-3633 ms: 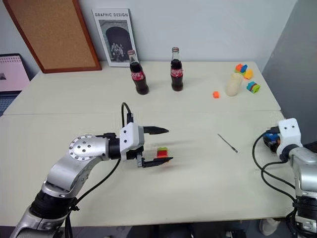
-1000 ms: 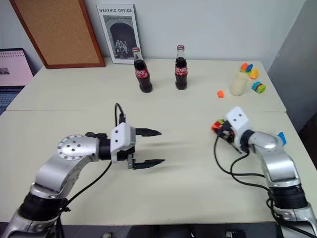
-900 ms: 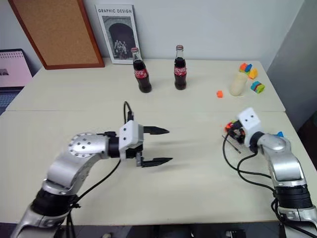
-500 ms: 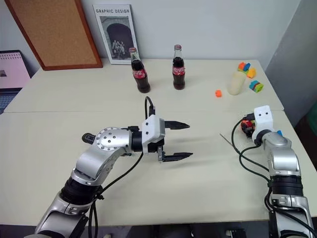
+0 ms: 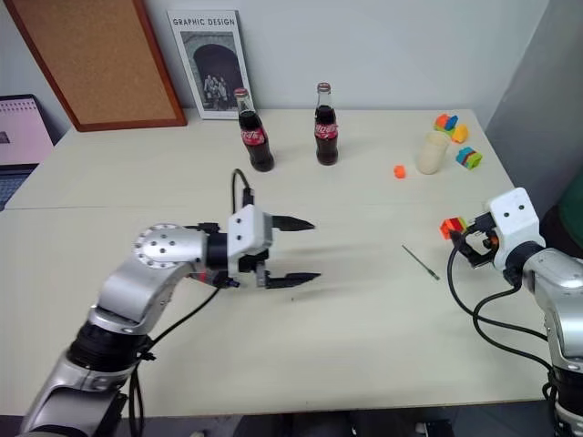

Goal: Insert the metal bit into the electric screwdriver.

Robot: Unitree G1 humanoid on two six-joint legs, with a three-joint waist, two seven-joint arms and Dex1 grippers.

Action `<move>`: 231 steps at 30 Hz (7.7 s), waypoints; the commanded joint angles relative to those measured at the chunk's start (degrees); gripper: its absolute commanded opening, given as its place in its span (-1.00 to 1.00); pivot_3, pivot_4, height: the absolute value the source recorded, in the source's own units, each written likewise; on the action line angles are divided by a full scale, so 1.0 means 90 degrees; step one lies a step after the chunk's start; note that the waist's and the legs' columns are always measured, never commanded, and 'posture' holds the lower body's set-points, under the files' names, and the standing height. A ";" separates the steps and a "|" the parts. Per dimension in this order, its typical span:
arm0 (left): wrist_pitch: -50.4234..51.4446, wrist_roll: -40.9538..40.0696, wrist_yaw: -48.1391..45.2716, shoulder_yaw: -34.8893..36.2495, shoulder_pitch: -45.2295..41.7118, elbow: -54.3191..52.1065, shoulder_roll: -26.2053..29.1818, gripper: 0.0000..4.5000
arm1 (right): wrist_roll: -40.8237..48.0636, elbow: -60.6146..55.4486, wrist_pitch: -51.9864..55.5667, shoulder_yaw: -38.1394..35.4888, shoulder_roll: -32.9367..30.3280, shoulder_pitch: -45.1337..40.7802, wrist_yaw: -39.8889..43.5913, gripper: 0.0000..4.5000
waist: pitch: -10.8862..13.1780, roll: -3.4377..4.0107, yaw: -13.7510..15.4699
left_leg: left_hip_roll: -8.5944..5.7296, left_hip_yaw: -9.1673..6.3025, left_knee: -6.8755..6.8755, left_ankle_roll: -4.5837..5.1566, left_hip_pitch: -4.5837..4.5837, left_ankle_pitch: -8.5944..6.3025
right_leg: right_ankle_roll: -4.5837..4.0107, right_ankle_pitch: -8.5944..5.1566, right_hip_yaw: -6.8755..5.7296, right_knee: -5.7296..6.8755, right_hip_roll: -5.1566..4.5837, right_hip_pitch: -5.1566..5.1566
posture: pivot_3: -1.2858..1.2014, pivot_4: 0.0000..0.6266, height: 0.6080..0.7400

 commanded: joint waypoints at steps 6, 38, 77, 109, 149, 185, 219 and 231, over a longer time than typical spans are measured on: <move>-0.1376 0.0244 -0.1993 0.0602 -0.0003 0.0751 0.2135 1.00 | 0.1552 -0.1425 -0.0220 0.0514 -0.0482 0.0240 0.1732 0.98 | 0.0001 -0.0003 0.0024 | 0.0002 0.0001 0.0004 0.0000 0.0004 0.0000 | -0.0002 0.0000 -0.0008 -0.0002 0.0006 0.0004 | 0.03 -0.52 1.00; -0.3947 0.2933 -0.2176 -0.1066 -0.1429 0.3962 0.1019 1.00 | 0.1339 -0.2031 0.0013 0.2338 0.0141 -0.0227 0.0698 0.98 | 0.0001 -0.0009 0.0041 | 0.0000 -0.0002 0.0023 0.0002 -0.0025 -0.0001 | -0.0001 0.0002 -0.0014 0.0001 0.0009 -0.0008 | 0.03 -0.52 1.00; 0.0527 -0.0024 0.0105 0.0484 -0.1809 0.1534 -0.2106 -0.27 | 0.3638 -0.2043 0.0881 -0.0798 -0.0668 -0.0126 0.0545 1.00 | -0.0011 -0.0002 0.0170 | -0.0006 -0.0007 0.0092 0.0018 -0.0020 0.0001 | 0.0040 0.0015 -0.0007 -0.0012 -0.0030 0.0049 | 0.03 -0.52 1.00; -0.0314 0.0393 0.3783 0.0500 0.1037 0.0281 -0.3749 -0.27 | 0.3627 -0.1637 0.0850 0.0567 -0.0630 -0.1690 -0.0024 1.00 | -0.0013 0.0001 0.0178 | -0.0007 -0.0001 0.0092 0.0019 -0.0011 0.0001 | 0.0053 0.0036 -0.0002 -0.0010 -0.0025 0.0060 | 0.03 -0.52 1.00; -0.1305 0.1147 0.4127 -0.0299 0.1182 0.0199 -0.3726 -0.27 | 0.0536 0.3062 0.3566 0.3366 -0.0247 -0.3503 -0.0633 0.54 | -0.0015 0.0006 0.0171 | -0.0008 0.0007 0.0088 0.0020 -0.0014 0.0001 | 0.0053 0.0041 0.0006 -0.0019 -0.0030 0.0045 | 0.03 -0.52 1.00; 0.0019 -0.1088 0.1797 0.0174 -0.0045 0.0332 -0.3147 -0.27 | 0.2008 0.0076 0.3590 -0.0744 0.1764 -0.2664 -0.0906 -1.00 | -0.0015 0.0009 0.0165 | -0.0005 -0.0004 0.0085 0.0018 -0.0096 0.0001 | 0.0057 0.0043 -0.0004 -0.0023 -0.0027 -0.0023 | 0.03 -0.52 1.00; -0.0657 -0.0537 0.2277 0.0271 0.0672 0.0360 -0.3018 -0.27 | 0.2622 -0.0617 -0.1377 0.1064 0.3638 -0.1894 -0.0399 -1.00 | -0.0013 0.0015 0.0047 | 0.0000 -0.0007 0.0084 0.0019 -0.0043 0.0002 | 0.0050 0.0047 0.0009 -0.0006 -0.0027 0.0001 | 0.03 -0.52 1.00; -0.1277 0.0019 0.3048 0.0121 0.0861 0.0469 -0.3542 -0.27 | 0.2053 -0.0330 -0.2008 0.1428 0.3797 -0.1926 -0.0801 -1.00 | -0.0013 0.0015 0.0050 | 0.0002 -0.0007 0.0080 0.0019 -0.0051 0.0001 | 0.0051 0.0047 0.0014 -0.0015 -0.0028 -0.0003 | 0.03 -0.52 1.00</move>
